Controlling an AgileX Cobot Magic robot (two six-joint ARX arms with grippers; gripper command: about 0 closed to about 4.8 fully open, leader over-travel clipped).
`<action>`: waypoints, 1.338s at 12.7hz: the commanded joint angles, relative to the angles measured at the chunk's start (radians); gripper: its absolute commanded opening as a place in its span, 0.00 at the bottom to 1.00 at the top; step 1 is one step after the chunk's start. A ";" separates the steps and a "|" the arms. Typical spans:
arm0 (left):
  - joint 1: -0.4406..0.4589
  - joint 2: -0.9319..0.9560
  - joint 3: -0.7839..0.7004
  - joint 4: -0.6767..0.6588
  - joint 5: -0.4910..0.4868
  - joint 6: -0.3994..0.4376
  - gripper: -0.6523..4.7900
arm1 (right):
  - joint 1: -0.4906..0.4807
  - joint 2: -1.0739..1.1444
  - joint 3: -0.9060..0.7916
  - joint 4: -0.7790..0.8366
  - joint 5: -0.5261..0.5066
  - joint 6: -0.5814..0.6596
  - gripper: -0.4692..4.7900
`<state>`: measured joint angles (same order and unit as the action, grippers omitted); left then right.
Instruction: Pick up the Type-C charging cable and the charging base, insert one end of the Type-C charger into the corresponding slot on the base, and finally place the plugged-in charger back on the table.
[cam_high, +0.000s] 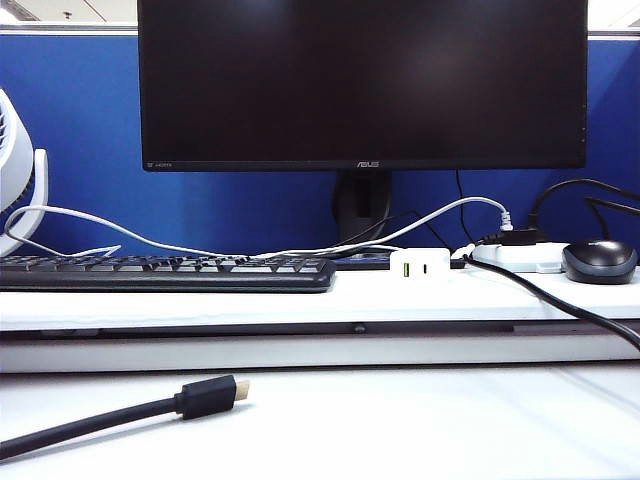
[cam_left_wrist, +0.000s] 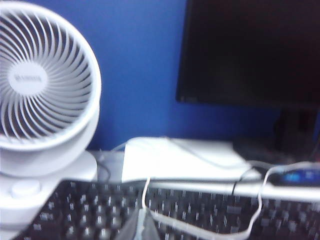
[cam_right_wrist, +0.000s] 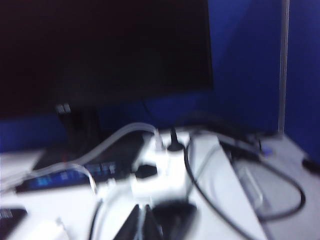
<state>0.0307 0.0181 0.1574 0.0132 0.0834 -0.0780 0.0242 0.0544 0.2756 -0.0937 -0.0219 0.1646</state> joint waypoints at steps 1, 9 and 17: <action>0.000 0.095 0.118 -0.016 -0.055 0.000 0.12 | 0.001 0.092 0.077 0.068 0.005 -0.011 0.09; 0.000 0.764 0.661 -0.081 0.093 0.090 0.12 | 0.002 0.568 0.481 0.135 -0.001 -0.011 0.09; -0.118 1.268 0.998 -0.112 0.315 0.062 0.11 | 0.107 0.924 0.776 0.114 -0.138 -0.011 0.09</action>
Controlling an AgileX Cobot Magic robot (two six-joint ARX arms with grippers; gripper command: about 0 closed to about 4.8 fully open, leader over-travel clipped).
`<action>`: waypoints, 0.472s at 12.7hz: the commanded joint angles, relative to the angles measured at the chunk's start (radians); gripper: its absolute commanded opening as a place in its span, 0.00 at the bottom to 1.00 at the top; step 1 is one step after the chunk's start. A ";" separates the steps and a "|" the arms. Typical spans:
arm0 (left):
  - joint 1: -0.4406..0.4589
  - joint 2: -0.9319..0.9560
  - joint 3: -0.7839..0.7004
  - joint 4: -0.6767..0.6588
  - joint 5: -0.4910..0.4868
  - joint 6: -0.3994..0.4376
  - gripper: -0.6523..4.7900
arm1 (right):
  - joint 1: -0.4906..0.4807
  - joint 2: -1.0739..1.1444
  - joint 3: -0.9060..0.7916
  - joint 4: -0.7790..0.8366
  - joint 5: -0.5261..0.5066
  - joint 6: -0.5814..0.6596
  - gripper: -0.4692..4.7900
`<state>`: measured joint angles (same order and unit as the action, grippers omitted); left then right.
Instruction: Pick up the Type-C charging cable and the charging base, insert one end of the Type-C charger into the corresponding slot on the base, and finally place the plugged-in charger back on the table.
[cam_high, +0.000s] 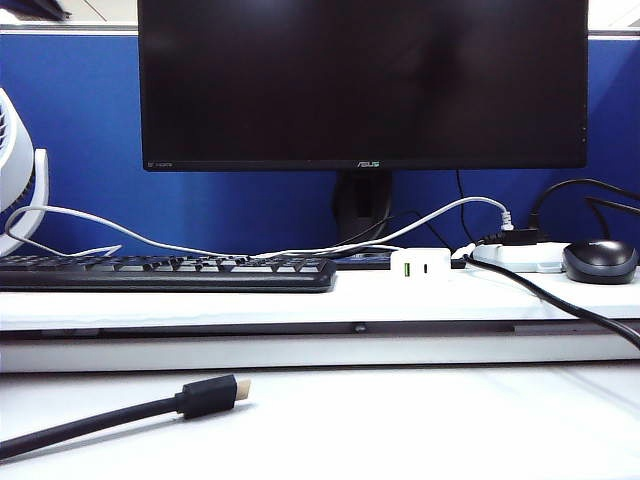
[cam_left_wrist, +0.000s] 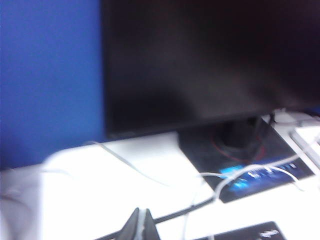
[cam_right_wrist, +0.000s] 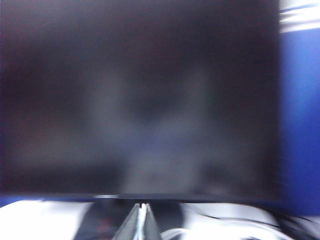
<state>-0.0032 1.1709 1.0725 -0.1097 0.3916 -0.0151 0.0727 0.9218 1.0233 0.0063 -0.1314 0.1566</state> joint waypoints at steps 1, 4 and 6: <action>-0.119 0.151 0.110 -0.003 -0.023 0.000 0.11 | 0.087 0.071 0.028 0.014 -0.028 -0.003 0.09; -0.221 0.296 0.246 -0.126 -0.123 0.037 0.11 | 0.135 0.103 0.028 0.016 -0.028 -0.003 0.09; -0.275 0.376 0.313 -0.176 -0.126 0.098 0.11 | 0.141 0.114 0.028 0.011 -0.028 -0.003 0.09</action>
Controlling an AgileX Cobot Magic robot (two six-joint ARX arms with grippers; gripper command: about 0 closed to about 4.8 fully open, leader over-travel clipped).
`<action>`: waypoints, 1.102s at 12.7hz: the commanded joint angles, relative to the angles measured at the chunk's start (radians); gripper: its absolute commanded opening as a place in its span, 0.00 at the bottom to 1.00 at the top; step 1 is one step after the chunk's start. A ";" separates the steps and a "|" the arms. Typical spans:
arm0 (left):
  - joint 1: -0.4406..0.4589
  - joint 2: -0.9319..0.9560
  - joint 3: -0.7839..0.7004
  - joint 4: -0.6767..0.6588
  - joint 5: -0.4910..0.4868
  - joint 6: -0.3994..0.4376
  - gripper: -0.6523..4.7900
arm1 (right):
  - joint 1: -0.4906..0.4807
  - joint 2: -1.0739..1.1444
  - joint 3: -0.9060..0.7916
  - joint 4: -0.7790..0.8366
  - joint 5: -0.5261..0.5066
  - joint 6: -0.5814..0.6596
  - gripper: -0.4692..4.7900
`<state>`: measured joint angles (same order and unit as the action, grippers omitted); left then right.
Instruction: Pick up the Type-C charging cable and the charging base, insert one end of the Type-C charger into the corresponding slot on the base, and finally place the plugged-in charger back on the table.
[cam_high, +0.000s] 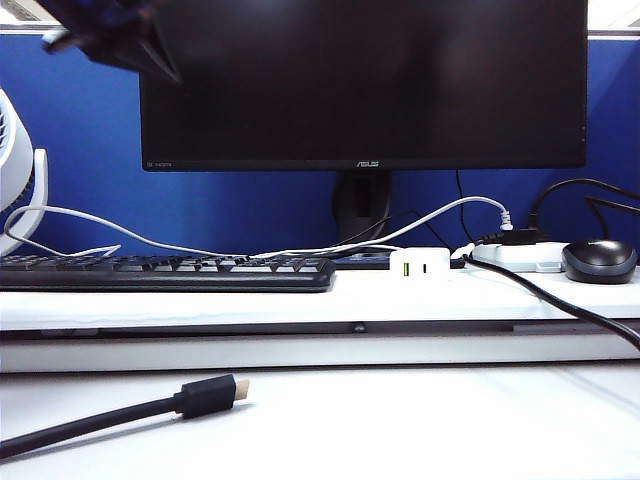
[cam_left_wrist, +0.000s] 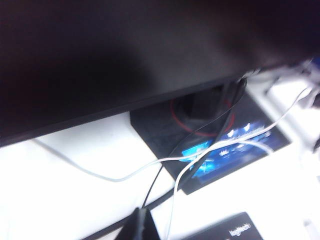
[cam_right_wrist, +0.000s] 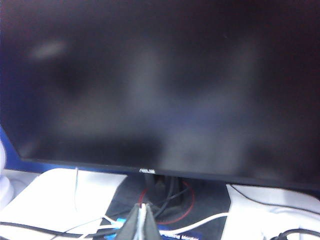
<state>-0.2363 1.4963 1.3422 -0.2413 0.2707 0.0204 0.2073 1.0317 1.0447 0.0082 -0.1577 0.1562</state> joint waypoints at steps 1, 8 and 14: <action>-0.055 0.074 0.058 -0.051 -0.002 0.062 0.11 | 0.007 0.004 0.007 0.011 -0.002 -0.003 0.09; -0.094 0.258 0.077 -0.101 -0.006 0.107 0.11 | 0.007 -0.001 0.008 0.011 -0.107 -0.003 0.09; -0.200 0.365 0.127 -0.089 -0.126 0.161 0.79 | 0.007 -0.003 0.008 -0.032 -0.116 -0.002 0.09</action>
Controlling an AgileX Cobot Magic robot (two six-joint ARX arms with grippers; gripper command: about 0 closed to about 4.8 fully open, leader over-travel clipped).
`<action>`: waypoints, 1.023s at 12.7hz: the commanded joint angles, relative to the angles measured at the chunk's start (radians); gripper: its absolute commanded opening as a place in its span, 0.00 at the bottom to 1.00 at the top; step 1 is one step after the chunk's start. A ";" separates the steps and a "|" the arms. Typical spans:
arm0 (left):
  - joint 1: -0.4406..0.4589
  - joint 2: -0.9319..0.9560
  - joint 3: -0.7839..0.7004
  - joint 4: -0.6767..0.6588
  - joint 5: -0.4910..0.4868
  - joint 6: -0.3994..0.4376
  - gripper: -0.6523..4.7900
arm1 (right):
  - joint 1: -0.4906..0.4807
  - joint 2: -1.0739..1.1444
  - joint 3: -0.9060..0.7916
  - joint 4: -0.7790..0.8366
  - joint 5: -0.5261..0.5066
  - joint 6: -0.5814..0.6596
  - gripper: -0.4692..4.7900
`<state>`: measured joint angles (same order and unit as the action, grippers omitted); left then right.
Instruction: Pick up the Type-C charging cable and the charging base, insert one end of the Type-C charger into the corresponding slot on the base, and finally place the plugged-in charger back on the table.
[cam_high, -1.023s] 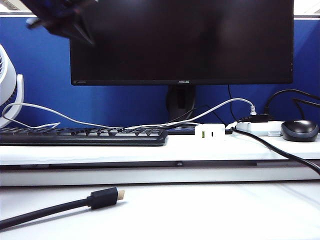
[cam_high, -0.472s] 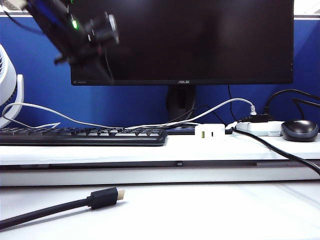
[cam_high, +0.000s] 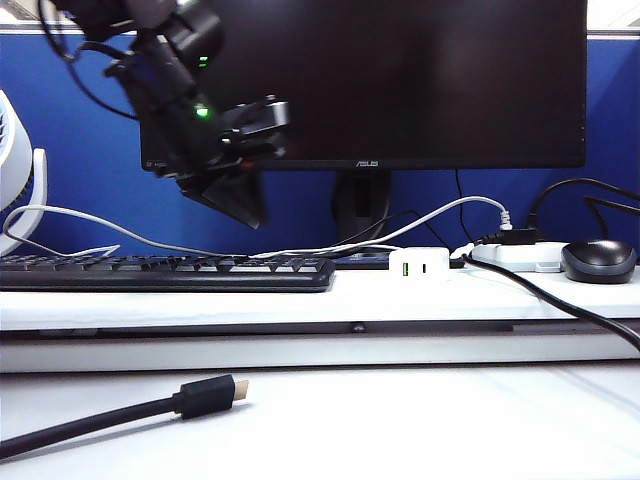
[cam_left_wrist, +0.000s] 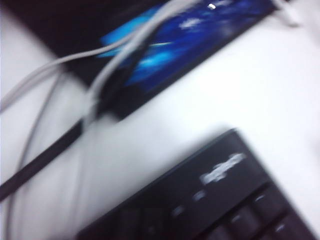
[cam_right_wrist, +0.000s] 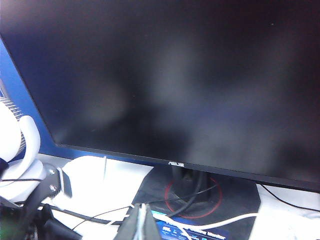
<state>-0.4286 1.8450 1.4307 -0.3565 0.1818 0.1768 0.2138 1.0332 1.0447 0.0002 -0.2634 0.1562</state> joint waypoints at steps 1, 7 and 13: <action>-0.007 0.030 0.061 0.021 -0.066 0.003 0.79 | 0.000 -0.006 0.008 -0.033 -0.013 -0.002 0.09; -0.008 0.188 0.298 -0.186 -0.126 0.006 0.74 | 0.000 -0.008 0.008 -0.056 -0.053 0.001 0.09; -0.007 0.244 0.318 -0.273 -0.142 0.006 0.74 | 0.000 -0.008 0.008 -0.056 -0.054 0.002 0.09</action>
<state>-0.4347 2.0819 1.7470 -0.6147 0.0410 0.1833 0.2131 1.0306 1.0458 -0.0692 -0.3145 0.1570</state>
